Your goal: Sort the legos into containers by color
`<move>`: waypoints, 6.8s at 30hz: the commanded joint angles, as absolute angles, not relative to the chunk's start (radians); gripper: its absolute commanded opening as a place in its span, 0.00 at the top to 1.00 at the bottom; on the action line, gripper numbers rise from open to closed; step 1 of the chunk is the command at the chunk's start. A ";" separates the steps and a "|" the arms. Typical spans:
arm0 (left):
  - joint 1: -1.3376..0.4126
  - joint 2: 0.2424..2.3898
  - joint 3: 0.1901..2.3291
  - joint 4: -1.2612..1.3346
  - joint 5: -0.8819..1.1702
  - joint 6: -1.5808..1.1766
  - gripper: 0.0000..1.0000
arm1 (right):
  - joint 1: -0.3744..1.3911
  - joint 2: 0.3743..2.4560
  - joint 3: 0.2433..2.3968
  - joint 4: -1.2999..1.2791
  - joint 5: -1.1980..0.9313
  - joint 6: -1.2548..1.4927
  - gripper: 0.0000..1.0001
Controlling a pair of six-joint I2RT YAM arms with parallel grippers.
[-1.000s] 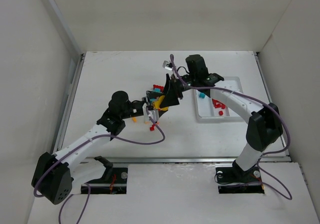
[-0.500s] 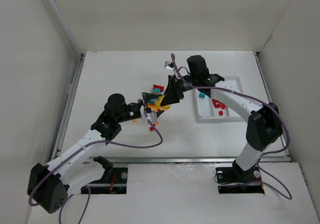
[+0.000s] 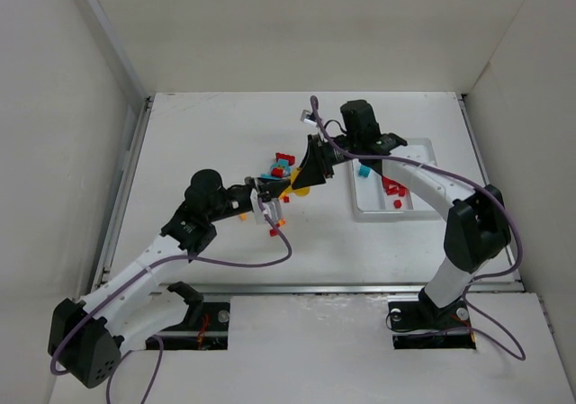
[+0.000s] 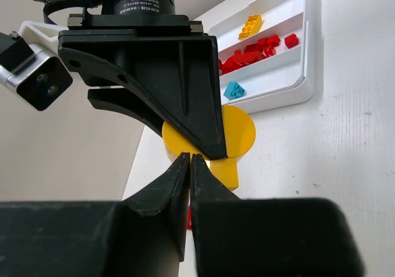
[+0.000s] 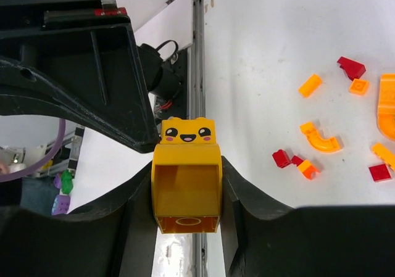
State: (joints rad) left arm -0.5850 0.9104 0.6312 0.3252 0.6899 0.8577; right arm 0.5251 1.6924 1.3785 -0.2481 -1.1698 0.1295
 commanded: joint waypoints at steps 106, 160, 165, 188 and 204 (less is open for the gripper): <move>-0.586 0.948 0.612 0.456 0.594 0.821 1.00 | 0.584 1.799 1.560 -0.147 -1.255 0.233 0.08; -0.586 0.940 0.558 0.449 0.440 0.672 0.00 | 0.421 1.689 1.424 -0.315 -0.711 0.250 1.00; -0.586 0.959 0.496 0.440 0.203 0.427 0.00 | 0.272 1.599 1.398 -0.612 0.051 0.304 1.00; -0.526 0.867 0.256 0.505 -0.264 0.006 0.00 | -0.002 1.601 1.227 -0.578 0.275 0.282 0.01; -0.472 0.839 0.299 0.433 -0.359 -0.072 0.00 | 0.794 1.772 1.391 -0.459 0.106 0.069 0.01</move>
